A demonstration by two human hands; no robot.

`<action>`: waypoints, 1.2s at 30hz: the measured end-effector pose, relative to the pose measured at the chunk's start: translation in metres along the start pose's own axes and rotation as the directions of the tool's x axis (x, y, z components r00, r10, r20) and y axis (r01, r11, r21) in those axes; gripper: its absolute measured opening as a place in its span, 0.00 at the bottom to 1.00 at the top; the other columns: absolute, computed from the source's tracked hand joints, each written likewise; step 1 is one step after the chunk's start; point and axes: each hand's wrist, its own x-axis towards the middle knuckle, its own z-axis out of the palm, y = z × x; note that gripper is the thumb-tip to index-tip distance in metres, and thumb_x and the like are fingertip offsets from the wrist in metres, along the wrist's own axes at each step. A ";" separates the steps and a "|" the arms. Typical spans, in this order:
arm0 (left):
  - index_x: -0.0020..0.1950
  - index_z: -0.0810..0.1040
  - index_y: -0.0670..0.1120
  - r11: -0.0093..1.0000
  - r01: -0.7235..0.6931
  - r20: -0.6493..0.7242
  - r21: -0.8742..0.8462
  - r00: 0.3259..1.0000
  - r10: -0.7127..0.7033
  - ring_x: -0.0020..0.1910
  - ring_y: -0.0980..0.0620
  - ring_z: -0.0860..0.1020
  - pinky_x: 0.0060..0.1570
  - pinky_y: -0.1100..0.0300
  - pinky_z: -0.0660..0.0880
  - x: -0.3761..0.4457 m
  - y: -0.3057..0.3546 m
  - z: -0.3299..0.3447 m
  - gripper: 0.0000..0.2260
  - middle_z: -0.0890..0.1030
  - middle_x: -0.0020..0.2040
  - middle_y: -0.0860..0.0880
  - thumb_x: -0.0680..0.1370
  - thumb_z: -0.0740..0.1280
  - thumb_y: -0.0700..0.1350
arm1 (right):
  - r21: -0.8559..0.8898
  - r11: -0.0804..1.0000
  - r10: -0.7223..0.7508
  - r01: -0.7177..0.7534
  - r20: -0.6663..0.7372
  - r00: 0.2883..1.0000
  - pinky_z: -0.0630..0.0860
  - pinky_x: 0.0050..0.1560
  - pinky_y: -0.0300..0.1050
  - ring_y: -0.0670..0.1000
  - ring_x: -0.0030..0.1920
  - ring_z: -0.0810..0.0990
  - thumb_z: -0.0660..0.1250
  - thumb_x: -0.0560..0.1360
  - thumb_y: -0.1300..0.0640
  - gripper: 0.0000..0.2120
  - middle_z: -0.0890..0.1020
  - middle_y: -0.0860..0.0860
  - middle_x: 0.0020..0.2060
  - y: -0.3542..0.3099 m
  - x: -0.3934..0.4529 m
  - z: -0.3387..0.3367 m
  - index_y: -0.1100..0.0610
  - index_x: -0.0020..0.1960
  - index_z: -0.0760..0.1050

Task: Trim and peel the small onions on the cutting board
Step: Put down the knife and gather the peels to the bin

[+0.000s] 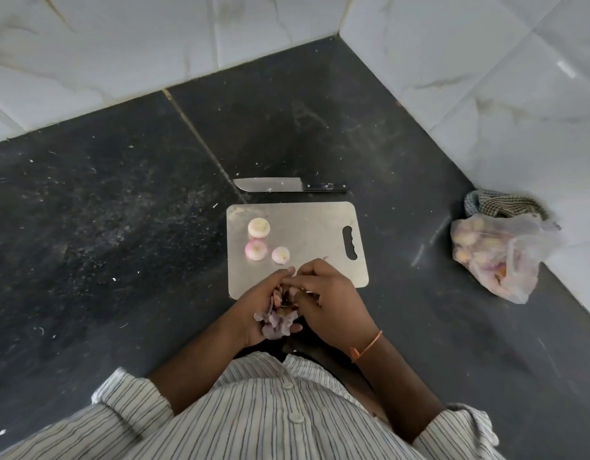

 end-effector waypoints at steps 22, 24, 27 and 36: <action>0.36 0.70 0.50 0.999 -0.003 -0.082 0.053 0.997 0.008 0.33 0.51 0.78 0.34 0.53 0.80 0.008 0.014 0.012 0.21 0.72 0.35 0.51 0.84 0.67 0.59 | -0.675 0.736 0.277 -0.053 0.229 0.933 0.84 0.50 0.54 0.61 0.55 0.83 0.60 0.83 0.56 0.14 0.82 0.54 0.55 0.102 0.086 -0.017 0.53 0.60 0.84; 0.36 0.70 0.50 0.999 -0.007 -0.075 0.054 0.997 0.011 0.33 0.51 0.78 0.35 0.53 0.80 0.010 0.016 0.014 0.21 0.73 0.35 0.51 0.84 0.67 0.59 | -0.682 0.730 0.291 -0.049 0.245 0.925 0.84 0.51 0.55 0.61 0.58 0.82 0.60 0.83 0.58 0.13 0.81 0.55 0.56 0.100 0.085 -0.017 0.56 0.61 0.82; 0.36 0.70 0.49 0.999 -0.012 -0.073 0.048 0.997 0.016 0.33 0.50 0.78 0.35 0.53 0.80 0.011 0.019 0.015 0.21 0.73 0.35 0.51 0.83 0.67 0.59 | -0.688 0.722 0.309 -0.070 0.229 0.923 0.83 0.51 0.56 0.61 0.63 0.81 0.62 0.83 0.60 0.10 0.80 0.55 0.58 0.099 0.080 -0.013 0.57 0.62 0.79; 0.36 0.70 0.49 0.999 -0.012 -0.087 0.044 0.996 0.015 0.32 0.50 0.78 0.33 0.53 0.81 0.010 0.024 0.014 0.21 0.72 0.35 0.50 0.84 0.67 0.59 | -0.509 0.823 0.341 -0.251 0.090 0.936 0.80 0.51 0.53 0.60 0.53 0.82 0.63 0.84 0.52 0.11 0.79 0.54 0.61 0.107 0.071 -0.019 0.56 0.61 0.78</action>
